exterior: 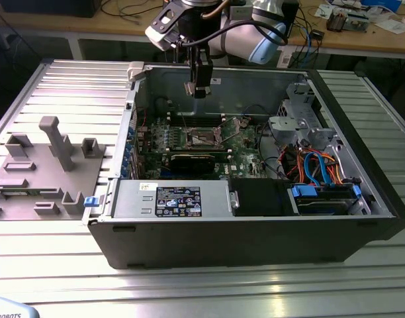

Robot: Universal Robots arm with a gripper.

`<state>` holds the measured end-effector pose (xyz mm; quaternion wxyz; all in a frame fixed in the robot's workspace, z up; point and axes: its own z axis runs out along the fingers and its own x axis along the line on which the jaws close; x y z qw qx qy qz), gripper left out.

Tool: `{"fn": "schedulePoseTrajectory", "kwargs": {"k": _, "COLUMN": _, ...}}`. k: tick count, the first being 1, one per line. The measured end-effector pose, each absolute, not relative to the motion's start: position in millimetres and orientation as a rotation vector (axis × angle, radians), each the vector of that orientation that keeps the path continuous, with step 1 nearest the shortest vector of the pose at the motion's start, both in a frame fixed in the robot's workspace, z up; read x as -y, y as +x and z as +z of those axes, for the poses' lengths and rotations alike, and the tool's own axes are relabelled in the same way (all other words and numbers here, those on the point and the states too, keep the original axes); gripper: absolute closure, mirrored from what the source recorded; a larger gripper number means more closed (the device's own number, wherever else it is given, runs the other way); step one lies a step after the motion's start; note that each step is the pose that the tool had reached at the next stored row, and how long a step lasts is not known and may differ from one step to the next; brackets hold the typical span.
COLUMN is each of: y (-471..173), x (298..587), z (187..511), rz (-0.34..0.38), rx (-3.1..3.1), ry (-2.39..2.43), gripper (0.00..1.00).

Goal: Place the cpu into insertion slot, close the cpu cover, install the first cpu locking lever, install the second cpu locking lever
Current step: 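Place the cpu into insertion slot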

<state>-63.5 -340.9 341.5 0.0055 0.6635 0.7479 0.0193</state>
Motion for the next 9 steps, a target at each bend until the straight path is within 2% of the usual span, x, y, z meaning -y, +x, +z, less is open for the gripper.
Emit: {"fn": "schedulePoseTrajectory", "kwargs": {"k": 9, "y": -63.5, "x": 340.9, "z": 341.2, "rz": 0.06, "rx": -2.329, "ry": 2.091, "gripper": 0.45}}
